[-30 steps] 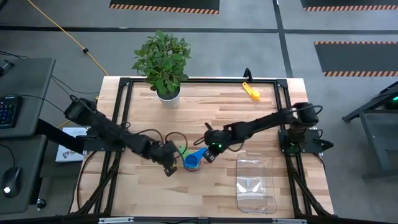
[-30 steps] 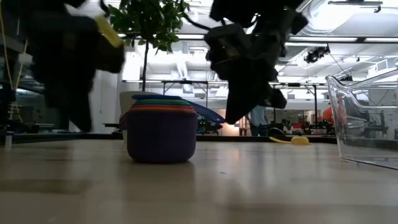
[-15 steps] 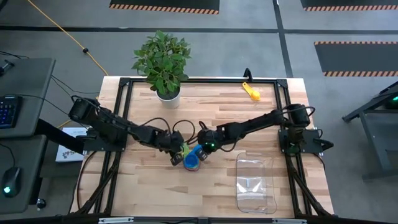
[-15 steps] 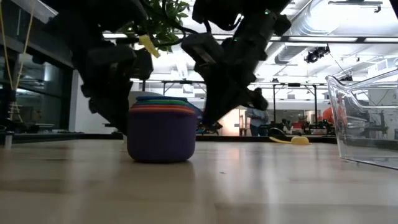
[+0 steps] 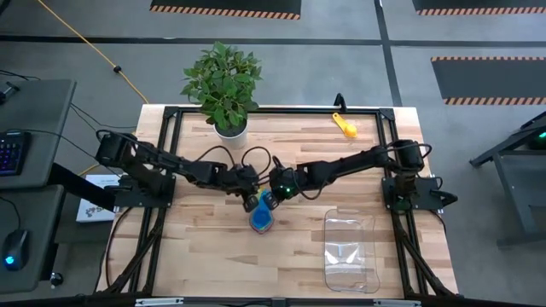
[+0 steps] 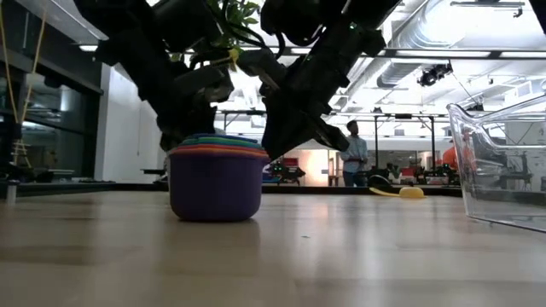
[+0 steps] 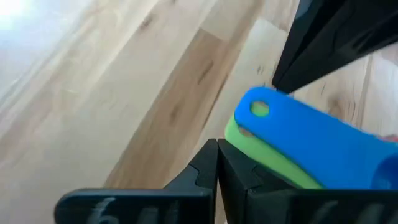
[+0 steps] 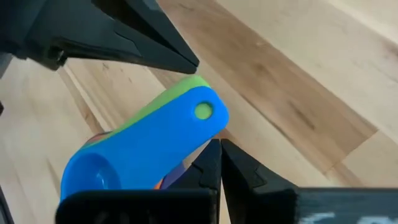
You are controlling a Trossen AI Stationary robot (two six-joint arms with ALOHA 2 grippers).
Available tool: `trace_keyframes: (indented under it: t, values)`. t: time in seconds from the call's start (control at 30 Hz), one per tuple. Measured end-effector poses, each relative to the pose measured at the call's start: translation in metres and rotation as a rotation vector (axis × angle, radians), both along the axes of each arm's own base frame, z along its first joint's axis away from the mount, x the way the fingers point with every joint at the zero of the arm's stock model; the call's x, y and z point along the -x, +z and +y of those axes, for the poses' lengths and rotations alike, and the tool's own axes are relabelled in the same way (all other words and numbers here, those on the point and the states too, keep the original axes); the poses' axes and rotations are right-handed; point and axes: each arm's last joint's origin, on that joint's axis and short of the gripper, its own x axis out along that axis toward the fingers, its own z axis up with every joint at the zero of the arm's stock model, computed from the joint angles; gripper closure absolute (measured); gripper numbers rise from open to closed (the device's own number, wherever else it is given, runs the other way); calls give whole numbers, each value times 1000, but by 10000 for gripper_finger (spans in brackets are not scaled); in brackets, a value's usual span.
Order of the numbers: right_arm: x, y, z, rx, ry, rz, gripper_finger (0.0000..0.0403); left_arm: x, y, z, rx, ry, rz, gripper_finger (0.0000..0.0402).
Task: Nest measuring cups in basket
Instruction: Stack the blue measuring cup on top of the green measuring cup
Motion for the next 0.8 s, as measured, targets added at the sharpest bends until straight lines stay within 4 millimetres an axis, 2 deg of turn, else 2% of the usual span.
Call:
trace_keyframes:
  t: [0.33,0.63,0.8]
  values:
    - [-2,1,-4,25,-4,-25,403,-2,2,3,-16,-8,-24,401]
    - [-1,0,-6,47,26,-10,403,26,20,8,-83,-28,111,401]
    - [-1,0,-6,47,49,-11,403,27,20,1,28,-125,123,401]
